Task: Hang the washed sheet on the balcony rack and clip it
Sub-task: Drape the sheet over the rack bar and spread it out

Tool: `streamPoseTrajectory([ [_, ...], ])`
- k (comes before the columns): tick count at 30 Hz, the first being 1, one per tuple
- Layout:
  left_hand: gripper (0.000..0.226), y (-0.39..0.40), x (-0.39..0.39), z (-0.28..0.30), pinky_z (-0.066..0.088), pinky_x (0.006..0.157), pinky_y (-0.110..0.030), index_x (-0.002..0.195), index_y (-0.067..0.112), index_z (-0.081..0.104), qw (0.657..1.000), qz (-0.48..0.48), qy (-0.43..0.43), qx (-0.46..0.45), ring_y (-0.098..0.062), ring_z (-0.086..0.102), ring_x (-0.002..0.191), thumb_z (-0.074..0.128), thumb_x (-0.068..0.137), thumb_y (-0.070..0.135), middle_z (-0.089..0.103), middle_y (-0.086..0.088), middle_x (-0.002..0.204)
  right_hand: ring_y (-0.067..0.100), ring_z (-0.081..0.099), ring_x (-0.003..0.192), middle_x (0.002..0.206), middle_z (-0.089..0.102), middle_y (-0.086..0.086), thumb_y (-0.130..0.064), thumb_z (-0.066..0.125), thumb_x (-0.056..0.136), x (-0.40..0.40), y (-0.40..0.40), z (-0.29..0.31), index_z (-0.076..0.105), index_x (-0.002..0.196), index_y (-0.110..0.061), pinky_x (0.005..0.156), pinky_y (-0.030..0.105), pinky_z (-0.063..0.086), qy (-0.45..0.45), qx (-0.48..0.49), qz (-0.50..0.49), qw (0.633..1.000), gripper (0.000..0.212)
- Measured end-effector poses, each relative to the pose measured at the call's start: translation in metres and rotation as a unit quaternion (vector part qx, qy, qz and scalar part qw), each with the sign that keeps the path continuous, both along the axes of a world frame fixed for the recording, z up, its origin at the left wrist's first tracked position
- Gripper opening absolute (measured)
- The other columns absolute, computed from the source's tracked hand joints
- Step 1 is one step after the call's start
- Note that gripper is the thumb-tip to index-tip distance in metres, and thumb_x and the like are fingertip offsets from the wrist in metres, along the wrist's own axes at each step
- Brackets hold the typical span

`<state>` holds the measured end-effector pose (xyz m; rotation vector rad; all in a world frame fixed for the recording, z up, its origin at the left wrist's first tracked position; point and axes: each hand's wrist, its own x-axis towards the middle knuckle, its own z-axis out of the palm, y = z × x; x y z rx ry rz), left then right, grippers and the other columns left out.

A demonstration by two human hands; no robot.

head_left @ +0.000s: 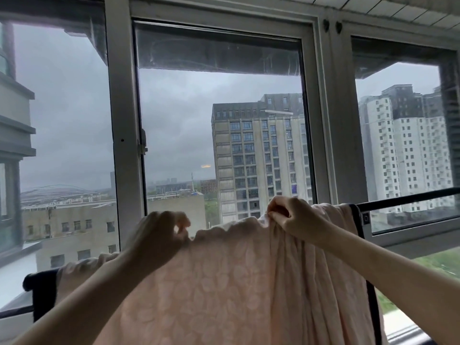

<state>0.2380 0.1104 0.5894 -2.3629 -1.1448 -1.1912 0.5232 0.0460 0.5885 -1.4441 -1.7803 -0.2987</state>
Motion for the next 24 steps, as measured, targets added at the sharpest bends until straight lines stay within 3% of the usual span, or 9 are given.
streamPoseTrajectory([
  [4,0.013,-0.005,0.043,0.002,0.054,0.072,-0.025,0.098,0.031,0.072,0.990,-0.137,0.024,-0.006,0.003,0.064,0.076,0.064,0.087,0.031,0.072,0.015,0.093,0.001,0.058,0.072,0.076,0.063,-0.012,-0.014,0.066,0.080,-0.001,-0.003,-0.003,0.065,0.083,-0.024,0.066,0.013,0.042,-0.012,0.001,0.014,1.000,0.011],
  [9,0.025,0.004,0.070,-0.005,0.052,0.069,-0.018,0.093,0.026,0.073,0.984,-0.180,0.012,-0.016,0.005,0.061,0.072,0.067,0.083,0.047,0.072,0.012,0.089,-0.004,0.054,0.069,0.082,0.064,-0.008,-0.018,0.065,0.081,0.005,-0.015,-0.005,0.055,0.098,-0.028,0.060,0.005,0.038,-0.072,-0.030,-0.043,0.996,0.022],
  [10,0.028,0.006,0.070,-0.006,0.052,0.067,-0.018,0.090,0.024,0.074,0.985,-0.173,0.000,-0.021,0.004,0.061,0.069,0.067,0.082,0.050,0.072,0.010,0.084,-0.005,0.055,0.071,0.082,0.063,-0.010,-0.021,0.063,0.081,0.010,-0.015,-0.006,0.051,0.100,-0.033,0.062,0.007,0.038,-0.084,-0.035,-0.059,0.994,0.026],
  [13,0.033,0.012,0.068,-0.006,0.052,0.062,-0.018,0.081,0.022,0.074,0.985,-0.168,-0.006,-0.039,0.003,0.062,0.065,0.066,0.079,0.054,0.070,0.010,0.075,-0.001,0.053,0.073,0.080,0.057,-0.013,-0.027,0.059,0.080,0.025,-0.014,-0.007,0.042,0.100,-0.040,0.074,0.030,0.042,-0.100,-0.055,-0.085,0.990,0.029],
  [15,0.032,0.015,0.069,-0.005,0.047,0.056,-0.011,0.079,0.022,0.074,0.983,-0.177,-0.010,-0.053,0.004,0.061,0.064,0.067,0.078,0.054,0.068,0.011,0.071,-0.001,0.049,0.071,0.081,0.055,-0.012,-0.026,0.057,0.082,0.033,-0.015,-0.006,0.040,0.101,-0.040,0.072,0.032,0.037,-0.121,-0.059,-0.108,0.985,0.029],
  [21,0.029,0.015,0.078,-0.006,0.039,0.056,-0.002,0.081,0.023,0.073,0.981,-0.186,-0.022,-0.050,0.011,0.052,0.061,0.070,0.079,0.051,0.058,0.015,0.067,-0.007,0.049,0.069,0.069,0.051,-0.019,-0.023,0.055,0.084,0.040,-0.015,-0.006,0.046,0.098,-0.039,0.074,0.028,0.035,-0.092,-0.055,-0.121,0.987,0.023],
  [24,0.026,0.017,0.074,-0.006,0.040,0.058,-0.002,0.080,0.024,0.071,0.980,-0.188,-0.020,-0.056,0.011,0.053,0.061,0.070,0.079,0.050,0.059,0.015,0.068,-0.007,0.050,0.065,0.066,0.054,-0.011,-0.024,0.062,0.087,0.041,-0.020,-0.004,0.057,0.098,-0.035,0.067,0.008,0.034,-0.041,-0.044,-0.087,0.994,0.016],
])
